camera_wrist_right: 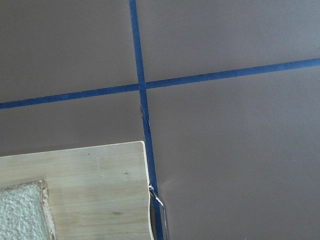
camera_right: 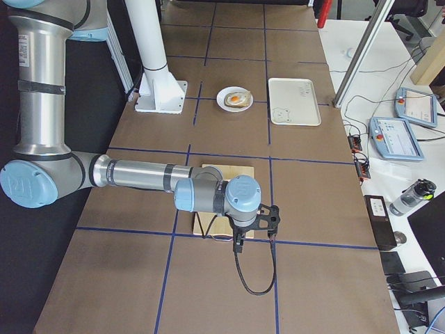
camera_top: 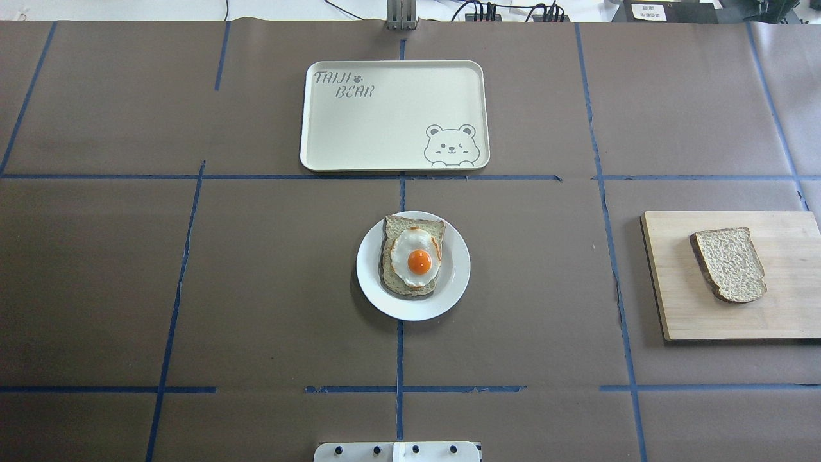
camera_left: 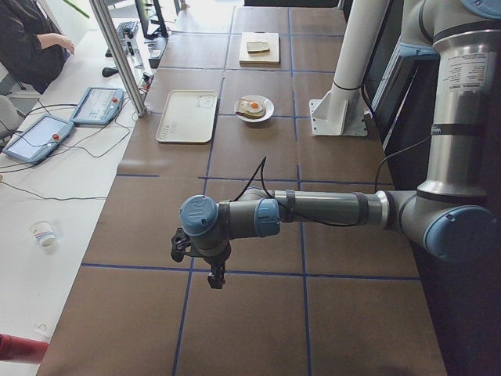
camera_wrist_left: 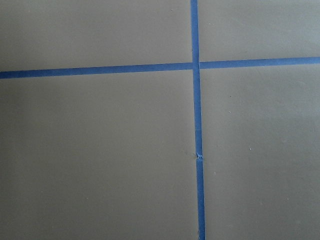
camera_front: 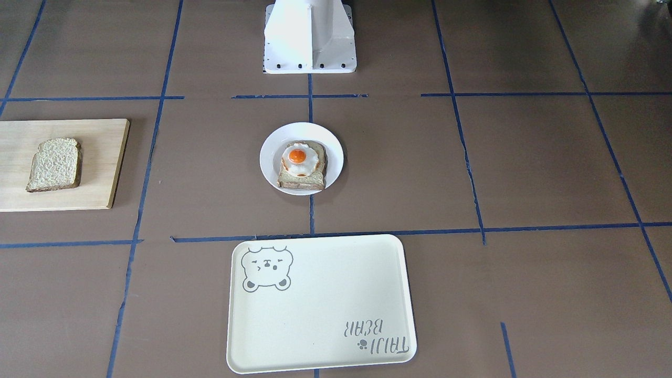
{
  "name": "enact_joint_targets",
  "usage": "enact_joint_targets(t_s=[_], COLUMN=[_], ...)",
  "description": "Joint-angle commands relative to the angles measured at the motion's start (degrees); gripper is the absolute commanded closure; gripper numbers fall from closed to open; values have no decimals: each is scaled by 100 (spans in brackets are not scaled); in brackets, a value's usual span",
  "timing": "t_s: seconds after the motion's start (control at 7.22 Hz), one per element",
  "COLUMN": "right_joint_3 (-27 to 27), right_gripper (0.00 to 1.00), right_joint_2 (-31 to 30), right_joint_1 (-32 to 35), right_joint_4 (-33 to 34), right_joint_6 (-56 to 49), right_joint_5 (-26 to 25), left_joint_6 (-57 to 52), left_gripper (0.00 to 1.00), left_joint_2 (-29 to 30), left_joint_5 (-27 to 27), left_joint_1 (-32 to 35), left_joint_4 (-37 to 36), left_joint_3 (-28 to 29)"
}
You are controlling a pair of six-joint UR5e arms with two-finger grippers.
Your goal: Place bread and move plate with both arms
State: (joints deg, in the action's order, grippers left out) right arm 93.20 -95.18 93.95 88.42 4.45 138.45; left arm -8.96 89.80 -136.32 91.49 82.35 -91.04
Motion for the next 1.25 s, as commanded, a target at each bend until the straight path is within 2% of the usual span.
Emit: enact_joint_targets(t_s=[0.0,1.11], right_joint_3=[14,-3], right_gripper=[0,0], right_joint_2=[9,70], right_joint_1=[0,-9], right_joint_4=[-9,0], right_joint_6=[-6,73], right_joint_5=[-2,-2], left_joint_6=[0,8], left_gripper=[0,0], left_joint_2=[2,28], left_joint_5=[1,1], left_joint_1=[0,-8], left_joint_4=[0,0], left_joint_3=[-2,-2])
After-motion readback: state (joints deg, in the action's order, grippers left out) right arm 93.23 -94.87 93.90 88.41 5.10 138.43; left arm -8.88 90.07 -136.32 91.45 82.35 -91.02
